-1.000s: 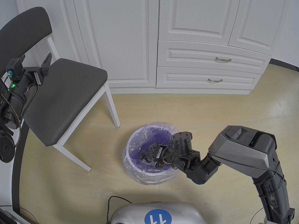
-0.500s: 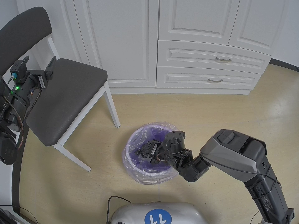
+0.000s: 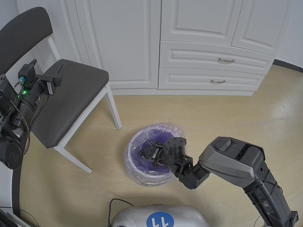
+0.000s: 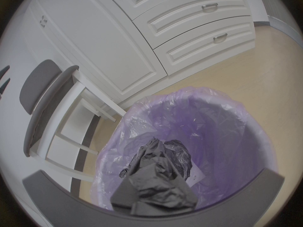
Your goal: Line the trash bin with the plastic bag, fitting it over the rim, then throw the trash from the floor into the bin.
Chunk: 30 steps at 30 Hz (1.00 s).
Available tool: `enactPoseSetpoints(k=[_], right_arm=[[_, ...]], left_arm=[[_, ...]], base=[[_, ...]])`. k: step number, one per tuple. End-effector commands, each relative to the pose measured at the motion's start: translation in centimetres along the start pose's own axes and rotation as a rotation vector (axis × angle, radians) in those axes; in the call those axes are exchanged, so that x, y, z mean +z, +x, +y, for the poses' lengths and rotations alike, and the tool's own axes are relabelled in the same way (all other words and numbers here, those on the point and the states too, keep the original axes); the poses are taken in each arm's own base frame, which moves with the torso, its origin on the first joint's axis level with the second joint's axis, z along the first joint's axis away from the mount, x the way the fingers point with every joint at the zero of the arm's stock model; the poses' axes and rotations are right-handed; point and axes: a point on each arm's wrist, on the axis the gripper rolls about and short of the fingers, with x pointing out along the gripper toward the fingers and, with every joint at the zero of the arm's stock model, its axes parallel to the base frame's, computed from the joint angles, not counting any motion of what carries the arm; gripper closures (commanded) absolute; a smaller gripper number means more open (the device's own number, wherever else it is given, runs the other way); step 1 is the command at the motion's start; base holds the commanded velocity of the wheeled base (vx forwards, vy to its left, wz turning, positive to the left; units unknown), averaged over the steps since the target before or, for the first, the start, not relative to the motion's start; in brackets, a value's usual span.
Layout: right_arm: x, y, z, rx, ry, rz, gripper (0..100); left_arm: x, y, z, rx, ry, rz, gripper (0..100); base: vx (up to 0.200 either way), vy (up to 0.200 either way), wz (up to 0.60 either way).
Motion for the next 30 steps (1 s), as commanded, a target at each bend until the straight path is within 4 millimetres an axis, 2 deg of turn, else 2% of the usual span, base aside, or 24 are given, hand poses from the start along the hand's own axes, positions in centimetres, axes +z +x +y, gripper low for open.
enactPoseSetpoints(k=[1,4,7,11,15,21,26,30], right_arm=[[1.2,-0.8,0.2,-0.007,-0.031,0.0,100],[2.5,-1.2,0.4,-0.002,-0.046,-0.003,100],[3.1,-1.0,-0.8,-0.03,-0.083,0.005,100],[2.4,-0.7,-2.0,-0.057,-0.105,0.042,100],[1.6,-0.2,-2.4,-0.054,-0.101,0.053,100],[1.2,0.2,-1.8,-0.034,-0.061,0.048,100],[2.3,-0.3,-0.5,0.005,0.011,0.028,100],[1.9,-0.4,-0.4,0.007,0.022,0.039,100]], left_arm=[[-0.1,0.0,-0.1,-0.002,0.0,0.003,0],[0.0,0.0,0.0,-0.001,-0.001,-0.001,0],[0.0,0.0,0.0,0.005,-0.001,-0.015,0],[0.0,-0.1,0.0,0.003,-0.001,-0.016,0],[0.0,-0.1,0.0,0.003,-0.001,-0.016,0],[-0.2,0.0,-0.2,-0.002,0.0,-0.009,0],[-0.3,0.1,-0.5,-0.012,-0.001,-0.008,0],[-0.3,0.1,-0.5,-0.012,-0.003,-0.008,0]], base=[[0.0,0.0,0.0],[0.0,0.0,0.0],[0.0,0.0,0.0],[0.0,0.0,0.0],[0.0,0.0,0.0],[0.0,0.0,0.0],[0.0,0.0,0.0],[0.0,0.0,0.0]])
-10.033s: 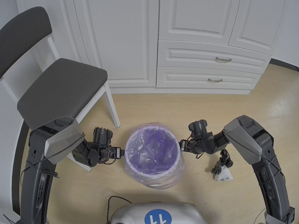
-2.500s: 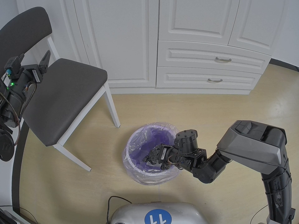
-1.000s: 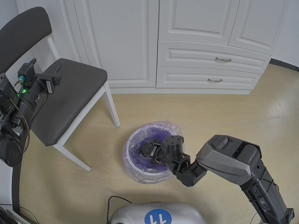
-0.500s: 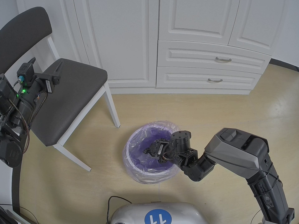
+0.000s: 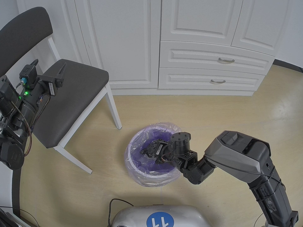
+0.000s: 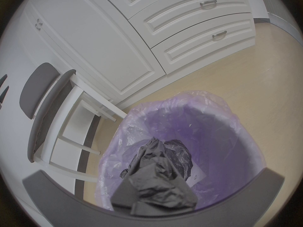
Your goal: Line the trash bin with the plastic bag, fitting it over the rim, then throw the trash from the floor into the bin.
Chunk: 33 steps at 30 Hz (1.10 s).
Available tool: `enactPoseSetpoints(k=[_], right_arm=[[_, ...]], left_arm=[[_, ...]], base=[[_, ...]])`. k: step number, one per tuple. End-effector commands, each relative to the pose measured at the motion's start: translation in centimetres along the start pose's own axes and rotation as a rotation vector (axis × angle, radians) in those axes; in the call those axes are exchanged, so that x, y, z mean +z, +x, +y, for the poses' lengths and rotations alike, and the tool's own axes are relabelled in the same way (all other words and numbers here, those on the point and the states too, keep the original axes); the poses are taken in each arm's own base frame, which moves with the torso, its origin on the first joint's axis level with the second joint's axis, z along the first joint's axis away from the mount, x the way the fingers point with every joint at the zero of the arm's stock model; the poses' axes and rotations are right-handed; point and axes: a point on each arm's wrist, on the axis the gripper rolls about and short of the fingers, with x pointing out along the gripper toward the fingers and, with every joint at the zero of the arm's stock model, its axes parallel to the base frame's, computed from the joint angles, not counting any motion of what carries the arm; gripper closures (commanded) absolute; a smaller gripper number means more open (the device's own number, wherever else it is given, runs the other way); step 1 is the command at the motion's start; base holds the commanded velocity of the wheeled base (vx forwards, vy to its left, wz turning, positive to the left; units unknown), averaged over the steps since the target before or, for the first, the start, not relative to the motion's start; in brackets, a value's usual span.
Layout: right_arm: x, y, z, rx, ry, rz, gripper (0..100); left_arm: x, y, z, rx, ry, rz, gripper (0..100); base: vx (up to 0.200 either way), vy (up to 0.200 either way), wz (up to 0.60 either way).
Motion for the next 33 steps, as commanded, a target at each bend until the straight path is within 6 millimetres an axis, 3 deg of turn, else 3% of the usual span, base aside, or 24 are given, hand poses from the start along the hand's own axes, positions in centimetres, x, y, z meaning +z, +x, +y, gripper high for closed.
enactPoseSetpoints(k=[1,5,18,19,33], right_arm=[[0.0,-0.1,0.3,0.007,0.001,0.0,100],[-1.2,0.3,-0.1,0.003,-0.007,0.026,100],[-1.6,0.5,-0.5,-0.005,-0.013,0.037,100],[-1.6,0.5,-0.5,-0.005,-0.013,0.037,0],[-0.8,0.3,0.0,0.013,-0.005,0.012,0]], left_arm=[[-0.1,0.1,-0.1,0.0,-0.001,0.002,0],[-0.1,0.0,-0.1,0.0,0.0,0.002,0],[-0.1,0.0,-0.1,0.0,0.0,0.002,0],[-0.1,0.0,-0.1,0.0,0.0,0.002,0],[0.0,0.1,0.0,0.006,-0.001,0.001,0]], base=[[0.0,0.0,0.0],[0.0,0.0,0.0],[0.0,0.0,0.0],[0.0,0.0,0.0],[0.0,0.0,0.0]])
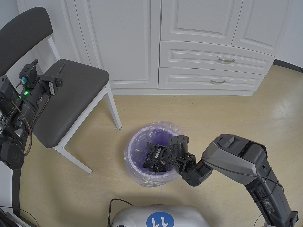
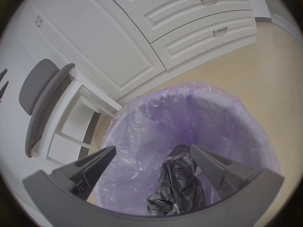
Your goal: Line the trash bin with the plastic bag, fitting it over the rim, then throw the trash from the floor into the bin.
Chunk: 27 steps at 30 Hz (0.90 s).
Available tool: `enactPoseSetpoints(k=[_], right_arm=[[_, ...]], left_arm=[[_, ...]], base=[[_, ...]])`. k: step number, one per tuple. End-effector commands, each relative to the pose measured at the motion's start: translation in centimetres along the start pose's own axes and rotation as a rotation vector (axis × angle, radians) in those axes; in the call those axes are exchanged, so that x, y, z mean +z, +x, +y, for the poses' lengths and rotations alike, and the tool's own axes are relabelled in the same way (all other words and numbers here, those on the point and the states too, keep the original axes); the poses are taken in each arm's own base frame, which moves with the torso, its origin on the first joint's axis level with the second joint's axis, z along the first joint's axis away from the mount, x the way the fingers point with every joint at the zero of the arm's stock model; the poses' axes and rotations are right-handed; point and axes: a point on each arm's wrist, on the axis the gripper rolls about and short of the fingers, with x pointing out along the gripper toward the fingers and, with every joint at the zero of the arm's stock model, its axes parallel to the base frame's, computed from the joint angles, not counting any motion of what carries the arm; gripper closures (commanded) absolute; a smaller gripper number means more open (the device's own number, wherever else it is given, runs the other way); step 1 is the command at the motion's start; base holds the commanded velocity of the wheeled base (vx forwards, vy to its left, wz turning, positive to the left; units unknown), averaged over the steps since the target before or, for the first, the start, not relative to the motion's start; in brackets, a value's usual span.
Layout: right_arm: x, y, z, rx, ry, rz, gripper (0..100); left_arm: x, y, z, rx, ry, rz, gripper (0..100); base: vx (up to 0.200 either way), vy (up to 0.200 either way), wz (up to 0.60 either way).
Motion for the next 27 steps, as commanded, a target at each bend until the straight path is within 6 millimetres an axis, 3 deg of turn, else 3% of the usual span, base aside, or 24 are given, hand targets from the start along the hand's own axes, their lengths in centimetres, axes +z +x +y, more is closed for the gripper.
enactPoseSetpoints(k=[1,10,13,17,21,27], right_arm=[[0.7,-0.4,0.6,0.013,0.005,-0.012,0],[4.3,-3.6,2.6,0.088,0.003,-0.078,0],[6.1,-4.6,2.5,0.086,-0.096,-0.099,0],[8.2,-4.5,0.6,0.033,-0.185,-0.151,0],[10.6,-4.1,-2.7,-0.043,-0.232,-0.174,0],[10.6,-3.1,-4.7,-0.117,-0.24,-0.067,0]], left_arm=[[0.0,0.0,0.0,0.001,0.0,0.001,0],[0.1,-0.3,-0.4,-0.015,-0.003,0.001,0],[0.0,-0.2,-0.5,-0.022,-0.004,0.003,0],[-0.1,-0.2,-0.6,-0.026,-0.004,0.005,0],[-0.2,-0.2,-0.8,-0.029,-0.005,0.011,0],[-0.3,-0.1,-0.8,-0.029,-0.005,0.011,0]], base=[[0.0,0.0,0.0],[0.0,0.0,0.0],[0.0,0.0,0.0],[0.0,0.0,0.0],[0.0,0.0,0.0],[0.0,0.0,0.0]])
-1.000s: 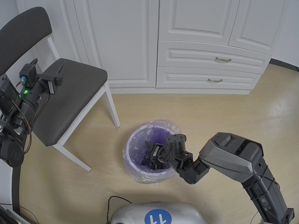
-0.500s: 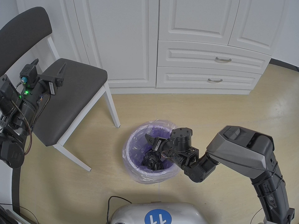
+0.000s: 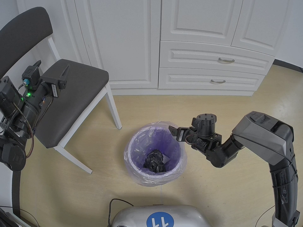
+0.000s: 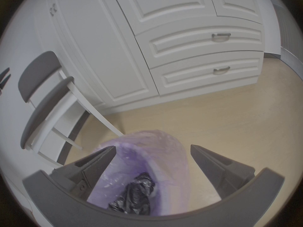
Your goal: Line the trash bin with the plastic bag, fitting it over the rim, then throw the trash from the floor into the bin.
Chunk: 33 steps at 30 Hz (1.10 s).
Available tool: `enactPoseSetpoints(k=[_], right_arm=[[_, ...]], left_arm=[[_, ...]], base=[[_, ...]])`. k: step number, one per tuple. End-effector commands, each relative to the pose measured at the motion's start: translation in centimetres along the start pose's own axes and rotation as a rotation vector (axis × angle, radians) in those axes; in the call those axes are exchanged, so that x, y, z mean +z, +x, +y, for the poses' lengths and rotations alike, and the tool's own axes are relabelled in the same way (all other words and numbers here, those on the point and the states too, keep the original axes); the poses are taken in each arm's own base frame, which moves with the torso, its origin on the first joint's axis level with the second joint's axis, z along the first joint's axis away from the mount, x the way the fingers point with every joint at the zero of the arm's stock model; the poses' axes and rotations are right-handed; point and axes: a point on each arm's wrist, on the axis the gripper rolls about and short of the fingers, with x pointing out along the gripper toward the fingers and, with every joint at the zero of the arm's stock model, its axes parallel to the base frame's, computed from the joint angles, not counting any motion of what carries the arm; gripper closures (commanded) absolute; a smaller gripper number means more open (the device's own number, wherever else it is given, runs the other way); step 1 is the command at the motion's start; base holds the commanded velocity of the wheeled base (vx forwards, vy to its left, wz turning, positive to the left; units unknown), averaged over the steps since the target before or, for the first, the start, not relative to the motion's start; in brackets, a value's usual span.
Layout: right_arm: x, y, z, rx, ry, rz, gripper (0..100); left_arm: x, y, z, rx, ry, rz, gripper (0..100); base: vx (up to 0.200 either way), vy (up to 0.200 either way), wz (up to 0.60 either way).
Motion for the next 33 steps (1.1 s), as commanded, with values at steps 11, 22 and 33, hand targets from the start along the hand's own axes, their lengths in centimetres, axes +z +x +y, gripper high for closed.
enactPoseSetpoints(k=[11,22,33], right_arm=[[-0.6,2.7,-4.3,-0.118,0.004,0.111,0],[-1.9,3.3,-7.4,-0.211,0.004,0.339,0],[-5.2,5.3,-8.1,-0.156,0.077,0.435,0]], left_arm=[[-1.3,0.6,-1.3,-0.035,-0.001,0.037,0],[-2.3,1.1,-2.6,-0.071,-0.006,0.064,0],[-2.3,1.1,-2.6,-0.07,-0.006,0.064,0]], base=[[0.0,0.0,0.0],[0.0,0.0,0.0],[0.0,0.0,0.0]])
